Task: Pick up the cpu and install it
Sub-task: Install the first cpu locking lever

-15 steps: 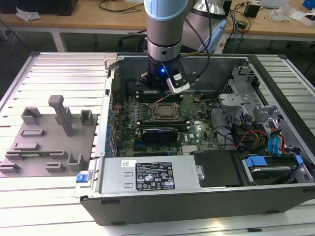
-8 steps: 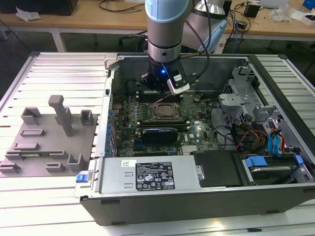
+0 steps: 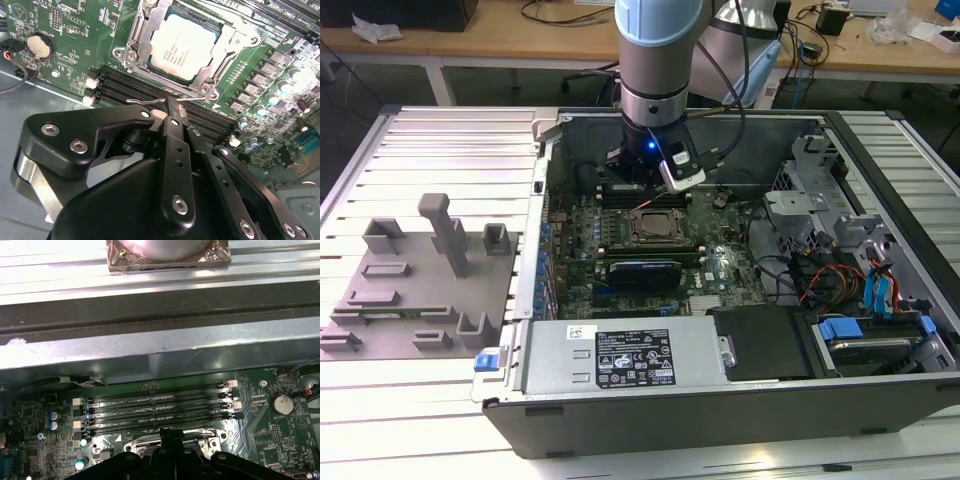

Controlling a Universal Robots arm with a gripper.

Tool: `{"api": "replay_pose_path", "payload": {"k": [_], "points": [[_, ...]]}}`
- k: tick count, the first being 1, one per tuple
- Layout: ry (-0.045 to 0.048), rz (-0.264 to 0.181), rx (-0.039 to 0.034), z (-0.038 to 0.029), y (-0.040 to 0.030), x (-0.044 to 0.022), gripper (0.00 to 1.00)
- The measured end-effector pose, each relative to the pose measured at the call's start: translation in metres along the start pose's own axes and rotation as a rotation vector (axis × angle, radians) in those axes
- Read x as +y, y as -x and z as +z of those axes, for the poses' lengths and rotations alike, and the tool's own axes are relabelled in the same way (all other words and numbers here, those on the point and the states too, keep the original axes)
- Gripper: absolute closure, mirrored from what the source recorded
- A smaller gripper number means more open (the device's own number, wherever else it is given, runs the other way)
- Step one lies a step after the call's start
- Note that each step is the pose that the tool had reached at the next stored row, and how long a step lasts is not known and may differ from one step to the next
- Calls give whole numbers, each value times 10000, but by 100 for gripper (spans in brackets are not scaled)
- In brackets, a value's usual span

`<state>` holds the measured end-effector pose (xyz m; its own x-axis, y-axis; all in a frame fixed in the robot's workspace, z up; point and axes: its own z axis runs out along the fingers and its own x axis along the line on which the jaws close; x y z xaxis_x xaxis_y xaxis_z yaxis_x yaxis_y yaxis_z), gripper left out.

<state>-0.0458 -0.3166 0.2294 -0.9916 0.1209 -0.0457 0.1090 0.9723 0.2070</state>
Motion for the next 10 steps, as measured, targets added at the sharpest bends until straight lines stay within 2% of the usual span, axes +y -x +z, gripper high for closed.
{"api": "replay_pose_path", "payload": {"k": [10], "points": [[1, -3, 1, 29, -1, -5, 89]]}}
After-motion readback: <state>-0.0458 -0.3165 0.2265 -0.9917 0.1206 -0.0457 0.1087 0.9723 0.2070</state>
